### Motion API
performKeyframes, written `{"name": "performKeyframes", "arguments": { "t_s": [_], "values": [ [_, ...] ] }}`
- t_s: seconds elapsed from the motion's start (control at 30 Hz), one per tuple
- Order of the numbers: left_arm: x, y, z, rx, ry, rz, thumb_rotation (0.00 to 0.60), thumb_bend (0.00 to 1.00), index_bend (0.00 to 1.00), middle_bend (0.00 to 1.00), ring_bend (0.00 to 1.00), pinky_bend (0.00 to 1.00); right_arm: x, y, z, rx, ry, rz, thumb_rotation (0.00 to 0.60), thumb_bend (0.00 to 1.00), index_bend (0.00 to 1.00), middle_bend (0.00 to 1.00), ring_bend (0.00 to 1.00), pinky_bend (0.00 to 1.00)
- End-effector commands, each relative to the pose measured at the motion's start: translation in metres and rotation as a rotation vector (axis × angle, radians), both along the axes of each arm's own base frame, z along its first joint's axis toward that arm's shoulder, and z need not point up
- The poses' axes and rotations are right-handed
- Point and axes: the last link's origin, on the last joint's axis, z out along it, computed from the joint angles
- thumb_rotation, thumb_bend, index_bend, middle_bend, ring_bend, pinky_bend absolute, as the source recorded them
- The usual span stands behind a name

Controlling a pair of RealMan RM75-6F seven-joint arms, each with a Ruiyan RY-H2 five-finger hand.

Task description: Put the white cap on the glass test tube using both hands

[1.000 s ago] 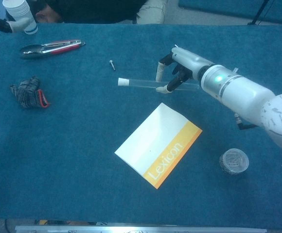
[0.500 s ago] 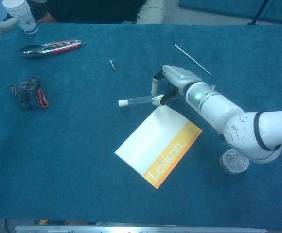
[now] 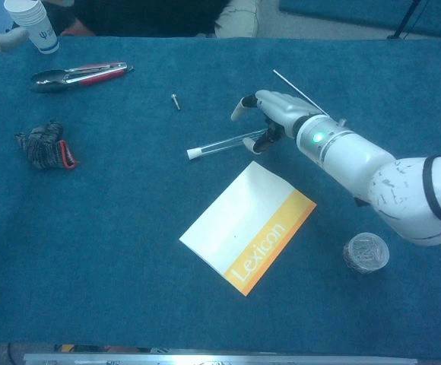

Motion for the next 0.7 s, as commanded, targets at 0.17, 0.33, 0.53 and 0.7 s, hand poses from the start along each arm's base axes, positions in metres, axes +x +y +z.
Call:
{"name": "performKeyframes", "arguments": {
  "t_s": [0.17,0.33,0.53,0.7],
  "values": [
    [-0.006,-0.001,0.006,0.02,0.0,0.016,0.405,0.37,0.19,0.07,0.0,0.08,-0.01,-0.005,0.049,-0.089,-0.037,-0.02,0.6,0.38,0.25,0.14,0.05,0.22],
    [-0.014,-0.001,0.013,0.049,-0.012,0.036,0.409,0.37,0.19,0.07,0.0,0.08,-0.032,0.0,0.098,-0.195,-0.014,-0.023,0.6,0.38,0.25,0.15,0.05,0.22],
    [-0.02,-0.009,0.015,0.084,0.031,0.012,0.416,0.37,0.19,0.08,0.0,0.08,-0.06,0.023,0.147,-0.291,0.047,-0.019,0.6,0.38,0.27,0.17,0.06,0.22],
    [-0.029,-0.02,0.014,0.113,0.077,0.006,0.416,0.37,0.19,0.09,0.0,0.08,-0.091,0.05,0.174,-0.341,0.095,-0.049,0.6,0.38,0.29,0.17,0.06,0.22]
  ]
}}
